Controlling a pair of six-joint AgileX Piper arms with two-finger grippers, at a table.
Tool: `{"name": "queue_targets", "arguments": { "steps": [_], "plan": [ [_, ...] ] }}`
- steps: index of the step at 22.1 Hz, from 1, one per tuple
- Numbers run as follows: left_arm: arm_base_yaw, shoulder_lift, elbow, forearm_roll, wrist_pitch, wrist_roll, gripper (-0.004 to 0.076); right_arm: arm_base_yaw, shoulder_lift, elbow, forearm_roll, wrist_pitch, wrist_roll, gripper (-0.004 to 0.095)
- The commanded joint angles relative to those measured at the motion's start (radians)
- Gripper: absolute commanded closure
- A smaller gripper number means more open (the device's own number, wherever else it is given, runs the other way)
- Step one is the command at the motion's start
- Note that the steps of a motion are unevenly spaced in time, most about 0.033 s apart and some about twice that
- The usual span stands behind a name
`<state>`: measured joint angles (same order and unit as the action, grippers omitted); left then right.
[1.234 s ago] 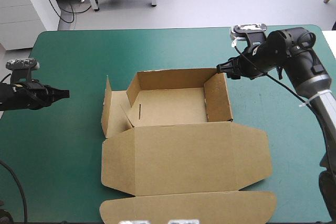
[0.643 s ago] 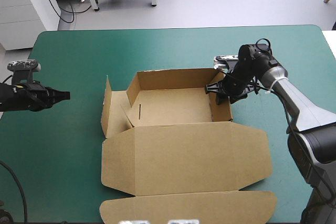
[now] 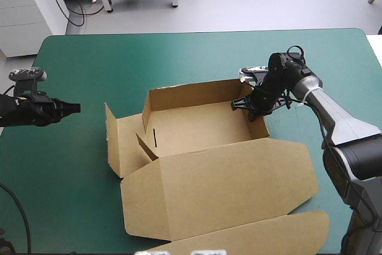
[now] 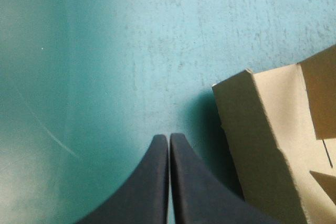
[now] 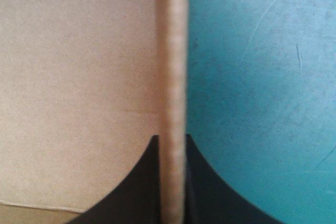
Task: Fold the box
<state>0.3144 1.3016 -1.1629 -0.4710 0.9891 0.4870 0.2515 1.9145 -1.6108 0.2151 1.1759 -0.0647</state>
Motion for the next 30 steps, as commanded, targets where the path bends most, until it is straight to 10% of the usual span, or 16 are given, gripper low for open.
{"name": "queue_targets", "arguments": {
  "steps": [1,7,16,30],
  "plan": [
    [0.001,-0.027,-0.024,-0.04,-0.028,-0.003,0.0731,-0.044,-0.088,-0.045,0.076,-0.007,-0.037,0.0929],
    [0.001,-0.027,-0.024,-0.07,-0.028,-0.005,0.0628,-0.214,-0.258,-0.063,0.113,-0.005,-0.112,0.0929],
    [0.001,-0.027,-0.024,-0.273,-0.028,-0.005,0.0017,-0.278,-0.403,-0.063,0.18,-0.005,-0.16,0.093],
    [-0.006,-0.024,-0.024,-0.573,0.172,0.071,0.0019,-0.276,-0.438,-0.063,0.37,-0.007,-0.194,0.0929]
  ]
}}
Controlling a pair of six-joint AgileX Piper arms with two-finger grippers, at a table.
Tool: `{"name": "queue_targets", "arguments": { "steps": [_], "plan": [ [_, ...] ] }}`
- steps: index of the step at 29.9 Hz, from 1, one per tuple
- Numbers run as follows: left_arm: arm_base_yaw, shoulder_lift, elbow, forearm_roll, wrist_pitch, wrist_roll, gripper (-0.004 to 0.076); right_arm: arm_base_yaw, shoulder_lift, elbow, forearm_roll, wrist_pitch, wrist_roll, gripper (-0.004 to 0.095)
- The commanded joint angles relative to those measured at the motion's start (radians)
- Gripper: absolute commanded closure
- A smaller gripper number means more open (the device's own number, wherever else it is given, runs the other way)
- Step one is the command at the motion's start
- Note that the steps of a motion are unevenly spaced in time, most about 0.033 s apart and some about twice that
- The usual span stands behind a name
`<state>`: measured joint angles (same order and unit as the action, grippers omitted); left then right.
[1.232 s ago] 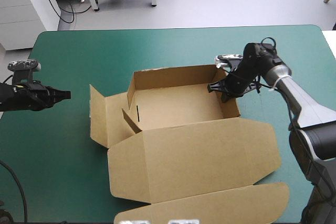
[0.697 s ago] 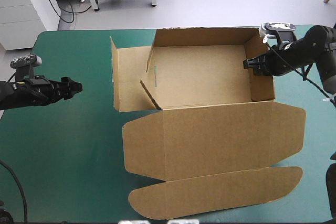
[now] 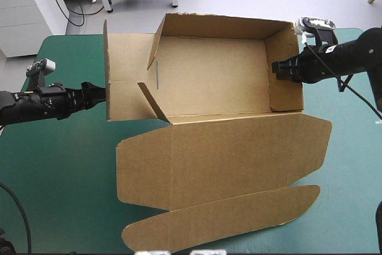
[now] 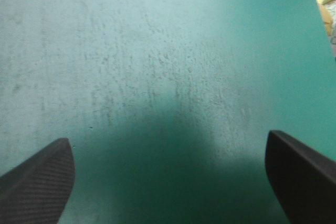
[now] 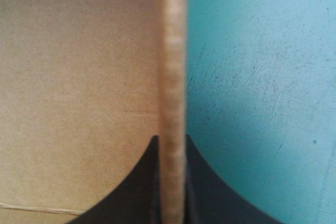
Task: Fold the box
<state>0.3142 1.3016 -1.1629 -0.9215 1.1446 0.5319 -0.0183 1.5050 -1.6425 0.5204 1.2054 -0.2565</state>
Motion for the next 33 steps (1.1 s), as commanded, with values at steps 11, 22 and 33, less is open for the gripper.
{"name": "queue_targets", "arguments": {
  "steps": [11,22,33],
  "plan": [
    [-0.005,-0.024,-0.024,-0.291,0.115,0.119,0.0019,0.032,0.047,-0.031,0.059,-0.066,0.028,0.0927],
    [-0.005,-0.024,-0.024,-0.296,0.129,0.12,0.0019,0.16,0.16,-0.031,0.056,-0.172,0.045,0.0927],
    [-0.005,-0.024,-0.024,-0.296,0.131,0.12,0.0019,0.242,0.237,-0.031,0.064,-0.253,0.078,0.0927]
  ]
}}
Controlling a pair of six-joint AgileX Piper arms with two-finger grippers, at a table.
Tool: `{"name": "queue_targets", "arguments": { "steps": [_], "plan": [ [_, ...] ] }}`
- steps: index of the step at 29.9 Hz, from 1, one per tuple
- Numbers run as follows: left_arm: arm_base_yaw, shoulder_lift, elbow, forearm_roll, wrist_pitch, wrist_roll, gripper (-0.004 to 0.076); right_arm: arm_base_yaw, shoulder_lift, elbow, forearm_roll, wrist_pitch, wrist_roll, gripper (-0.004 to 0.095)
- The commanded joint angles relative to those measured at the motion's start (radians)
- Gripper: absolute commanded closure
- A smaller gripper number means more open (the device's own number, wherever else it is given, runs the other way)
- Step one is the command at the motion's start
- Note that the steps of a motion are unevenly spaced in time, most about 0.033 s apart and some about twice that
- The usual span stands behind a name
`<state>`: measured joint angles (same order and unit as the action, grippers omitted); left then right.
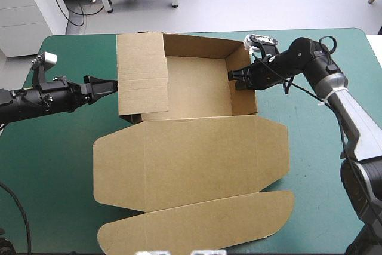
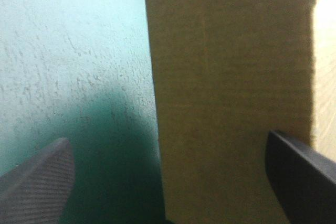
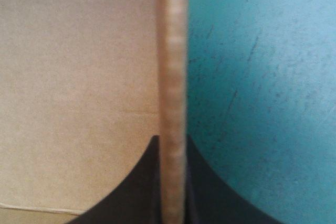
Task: Fold the box
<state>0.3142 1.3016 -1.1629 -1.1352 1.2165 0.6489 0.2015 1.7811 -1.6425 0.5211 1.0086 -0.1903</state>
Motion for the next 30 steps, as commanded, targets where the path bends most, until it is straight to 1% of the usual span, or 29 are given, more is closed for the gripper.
{"name": "queue_targets", "arguments": {
  "steps": [1,10,21,25,27,30],
  "plan": [
    [-0.005,-0.024,-0.024,-0.082,0.059,0.003,0.0019,0.034,-0.03,-0.031,0.063,-0.062,0.015,0.0927],
    [-0.005,-0.024,-0.024,-0.082,0.059,0.003,0.0019,0.115,0.011,-0.031,0.064,-0.147,0.022,0.0927],
    [-0.01,-0.024,-0.024,-0.076,0.059,0.003,0.0019,0.173,0.039,-0.033,0.063,-0.192,0.049,0.0927],
    [-0.062,-0.024,-0.024,0.018,0.059,0.0,0.0024,0.199,0.039,-0.033,0.063,-0.216,0.049,0.0923],
    [-0.097,-0.024,-0.024,0.083,0.057,-0.023,0.0041,0.211,0.039,-0.033,0.055,-0.218,0.049,0.0923],
    [-0.132,-0.024,-0.024,0.114,0.034,-0.04,0.0063,0.231,0.039,-0.033,0.03,-0.218,0.053,0.0923]
  ]
}}
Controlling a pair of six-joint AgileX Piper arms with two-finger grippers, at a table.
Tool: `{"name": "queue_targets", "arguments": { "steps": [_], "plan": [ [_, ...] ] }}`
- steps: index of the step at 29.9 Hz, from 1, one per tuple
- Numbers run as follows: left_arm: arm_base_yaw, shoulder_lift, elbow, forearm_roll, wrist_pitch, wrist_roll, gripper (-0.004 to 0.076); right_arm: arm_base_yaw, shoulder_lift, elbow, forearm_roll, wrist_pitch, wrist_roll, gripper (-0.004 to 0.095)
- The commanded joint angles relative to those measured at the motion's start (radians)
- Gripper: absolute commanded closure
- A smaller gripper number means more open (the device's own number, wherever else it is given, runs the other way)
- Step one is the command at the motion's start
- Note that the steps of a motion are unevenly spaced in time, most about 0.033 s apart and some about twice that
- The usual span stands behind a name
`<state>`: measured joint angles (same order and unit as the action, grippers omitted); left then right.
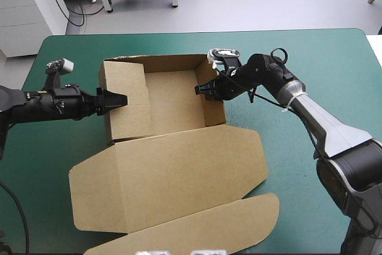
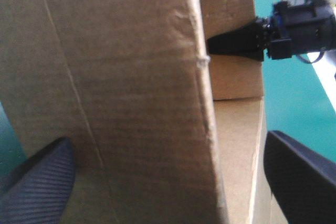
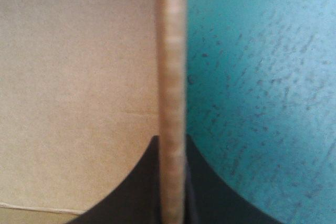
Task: Fold the box
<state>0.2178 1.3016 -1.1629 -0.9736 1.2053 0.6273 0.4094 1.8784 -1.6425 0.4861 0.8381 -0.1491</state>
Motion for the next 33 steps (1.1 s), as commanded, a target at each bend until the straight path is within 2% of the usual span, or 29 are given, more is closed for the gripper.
{"name": "queue_targets", "arguments": {
  "steps": [1,6,18,20,22,27,33],
  "plan": [
    [-0.041,-0.024,-0.024,-0.043,0.032,-0.031,0.0069,0.028,-0.058,-0.033,0.048,-0.047,0.025,0.0923],
    [-0.102,-0.024,-0.024,0.127,-0.02,-0.138,0.0128,0.066,-0.058,-0.033,-0.033,-0.043,0.064,0.0922],
    [-0.28,-0.024,-0.024,0.528,-0.177,-0.549,0.0197,0.075,-0.058,-0.033,-0.037,-0.009,0.072,0.0922],
    [-0.29,-0.022,-0.024,0.533,-0.191,-0.576,0.0251,0.075,-0.058,-0.033,-0.039,-0.005,0.075,0.0922],
    [-0.29,-0.022,-0.024,0.529,-0.196,-0.6,0.0346,0.075,-0.058,-0.033,-0.039,-0.005,0.083,0.0922],
    [-0.29,-0.009,-0.024,0.542,-0.185,-0.634,0.0729,0.075,-0.058,-0.033,-0.039,0.015,0.088,0.0922],
    [-0.29,0.014,-0.024,0.577,-0.176,-0.651,0.0732,0.075,-0.06,-0.033,-0.133,0.034,0.115,0.0922]
  ]
}}
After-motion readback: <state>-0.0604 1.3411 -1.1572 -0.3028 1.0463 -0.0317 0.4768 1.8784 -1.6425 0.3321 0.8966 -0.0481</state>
